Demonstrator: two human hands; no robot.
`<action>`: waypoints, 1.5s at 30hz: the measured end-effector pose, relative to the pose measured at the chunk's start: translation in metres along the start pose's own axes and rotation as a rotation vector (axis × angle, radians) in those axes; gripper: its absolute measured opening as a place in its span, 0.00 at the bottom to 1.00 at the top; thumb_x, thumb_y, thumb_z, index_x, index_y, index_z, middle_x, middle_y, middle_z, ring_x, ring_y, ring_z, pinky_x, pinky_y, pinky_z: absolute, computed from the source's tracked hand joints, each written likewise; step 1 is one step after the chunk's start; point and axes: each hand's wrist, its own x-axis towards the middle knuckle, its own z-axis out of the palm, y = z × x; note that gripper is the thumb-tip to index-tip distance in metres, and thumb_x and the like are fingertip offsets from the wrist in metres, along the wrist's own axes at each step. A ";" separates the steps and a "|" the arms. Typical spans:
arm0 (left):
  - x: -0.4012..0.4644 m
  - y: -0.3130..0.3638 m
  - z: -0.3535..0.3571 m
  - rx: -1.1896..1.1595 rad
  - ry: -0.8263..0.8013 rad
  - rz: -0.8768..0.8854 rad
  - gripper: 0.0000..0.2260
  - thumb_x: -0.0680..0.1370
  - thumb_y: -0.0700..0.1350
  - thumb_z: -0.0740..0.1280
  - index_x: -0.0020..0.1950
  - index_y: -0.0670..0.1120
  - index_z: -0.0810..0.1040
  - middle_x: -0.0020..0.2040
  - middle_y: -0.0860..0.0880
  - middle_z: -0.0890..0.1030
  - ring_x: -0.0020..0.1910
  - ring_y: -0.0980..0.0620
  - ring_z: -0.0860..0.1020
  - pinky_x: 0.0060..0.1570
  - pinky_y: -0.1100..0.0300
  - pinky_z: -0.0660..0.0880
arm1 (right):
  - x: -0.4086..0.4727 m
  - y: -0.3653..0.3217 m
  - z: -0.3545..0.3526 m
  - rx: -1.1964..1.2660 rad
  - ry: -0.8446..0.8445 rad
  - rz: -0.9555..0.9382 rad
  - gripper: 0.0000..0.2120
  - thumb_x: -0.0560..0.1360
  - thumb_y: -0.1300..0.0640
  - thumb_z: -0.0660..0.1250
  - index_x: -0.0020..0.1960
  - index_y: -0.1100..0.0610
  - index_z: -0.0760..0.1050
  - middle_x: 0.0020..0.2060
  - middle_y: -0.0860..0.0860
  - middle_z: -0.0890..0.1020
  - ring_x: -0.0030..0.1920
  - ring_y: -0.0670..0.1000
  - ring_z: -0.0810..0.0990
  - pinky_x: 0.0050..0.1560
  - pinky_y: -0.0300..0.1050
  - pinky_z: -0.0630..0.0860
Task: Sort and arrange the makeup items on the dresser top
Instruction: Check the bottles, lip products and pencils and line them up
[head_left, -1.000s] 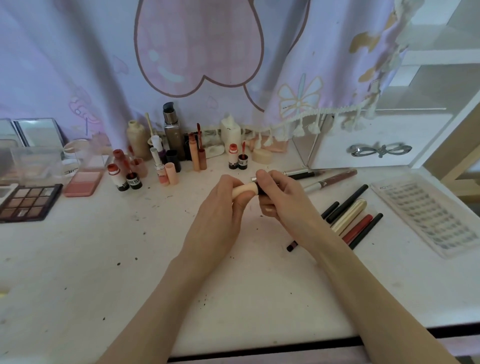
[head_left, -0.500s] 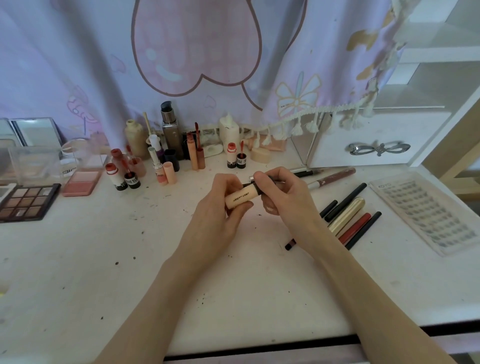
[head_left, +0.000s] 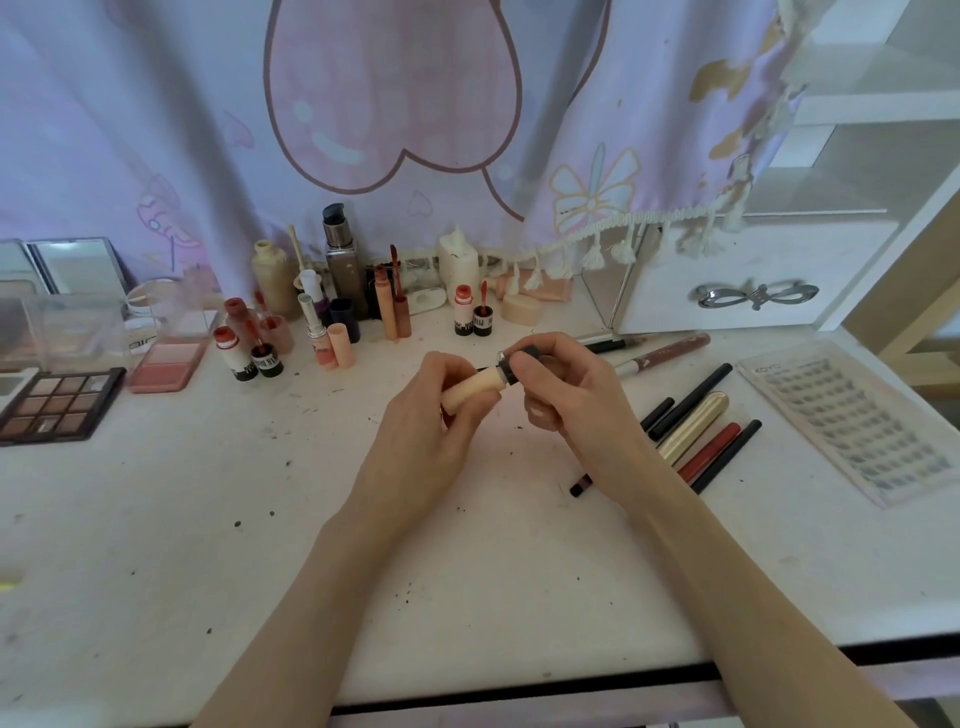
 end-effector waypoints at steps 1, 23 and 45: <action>0.001 -0.001 0.000 0.007 -0.011 -0.018 0.02 0.79 0.48 0.59 0.49 0.51 0.69 0.40 0.54 0.74 0.36 0.61 0.72 0.35 0.71 0.66 | 0.000 -0.001 -0.001 0.010 -0.019 -0.006 0.03 0.77 0.64 0.62 0.49 0.61 0.75 0.33 0.55 0.70 0.28 0.47 0.64 0.29 0.39 0.61; 0.000 -0.001 -0.002 0.046 0.003 0.011 0.05 0.77 0.49 0.63 0.51 0.54 0.69 0.41 0.61 0.72 0.42 0.66 0.71 0.39 0.72 0.68 | 0.001 -0.001 -0.001 -0.011 0.055 0.063 0.05 0.76 0.58 0.65 0.45 0.59 0.77 0.27 0.47 0.71 0.28 0.48 0.65 0.28 0.38 0.62; 0.000 0.002 -0.005 0.032 0.033 -0.001 0.06 0.77 0.48 0.63 0.52 0.54 0.68 0.41 0.61 0.72 0.44 0.65 0.71 0.39 0.75 0.67 | 0.000 -0.009 -0.004 0.081 0.257 0.013 0.12 0.76 0.54 0.65 0.38 0.59 0.75 0.23 0.48 0.68 0.24 0.45 0.63 0.25 0.35 0.63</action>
